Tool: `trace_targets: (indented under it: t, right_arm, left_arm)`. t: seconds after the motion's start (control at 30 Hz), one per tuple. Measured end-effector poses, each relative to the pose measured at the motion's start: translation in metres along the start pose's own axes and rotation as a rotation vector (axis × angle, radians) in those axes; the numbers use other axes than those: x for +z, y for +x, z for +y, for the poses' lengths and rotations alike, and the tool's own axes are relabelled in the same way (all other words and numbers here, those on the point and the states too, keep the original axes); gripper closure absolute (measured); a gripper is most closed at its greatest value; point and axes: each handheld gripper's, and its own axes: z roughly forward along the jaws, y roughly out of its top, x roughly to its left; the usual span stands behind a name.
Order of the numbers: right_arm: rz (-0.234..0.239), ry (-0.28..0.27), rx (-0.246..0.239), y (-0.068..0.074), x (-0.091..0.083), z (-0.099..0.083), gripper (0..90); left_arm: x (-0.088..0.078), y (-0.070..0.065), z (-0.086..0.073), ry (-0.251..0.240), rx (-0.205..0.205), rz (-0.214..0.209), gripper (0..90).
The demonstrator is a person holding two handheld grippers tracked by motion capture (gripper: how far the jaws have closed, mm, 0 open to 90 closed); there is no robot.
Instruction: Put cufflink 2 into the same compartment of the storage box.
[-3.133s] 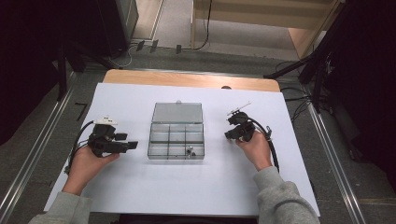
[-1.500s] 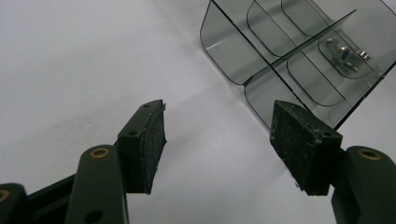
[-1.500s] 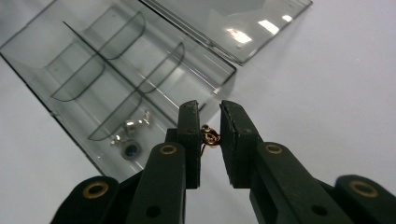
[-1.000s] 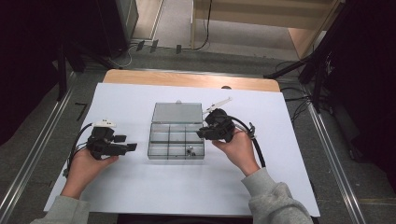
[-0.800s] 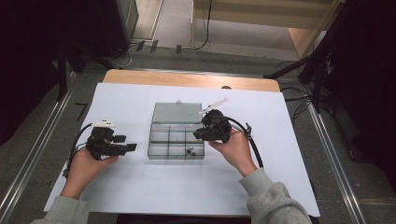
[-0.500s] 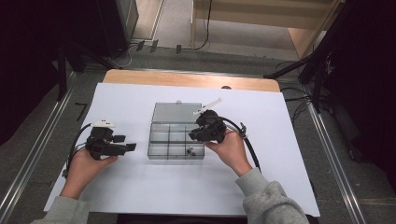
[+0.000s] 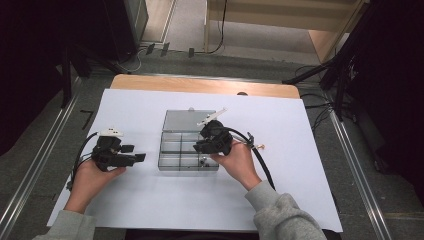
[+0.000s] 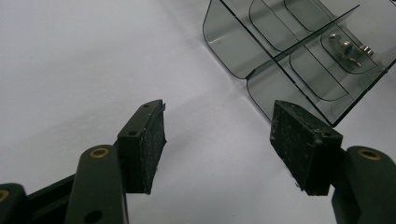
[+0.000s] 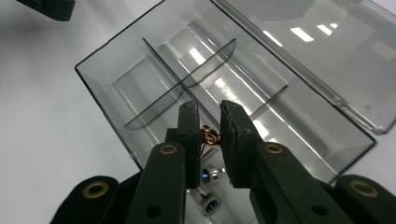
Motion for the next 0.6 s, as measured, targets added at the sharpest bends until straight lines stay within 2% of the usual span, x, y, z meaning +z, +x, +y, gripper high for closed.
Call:
trace_targets:
  t: [0.27,0.6]
  right_arm:
    - [0.013,0.025,-0.019,0.011,0.016,0.001,80.3]
    - [0.023,0.077,-0.036,0.017,0.037,-0.004,80.2]
  left_arm:
    - [0.001,0.000,0.000,0.004,-0.002,-0.005,36.6]
    - [0.000,0.001,0.000,0.006,-0.001,-0.004,36.6]
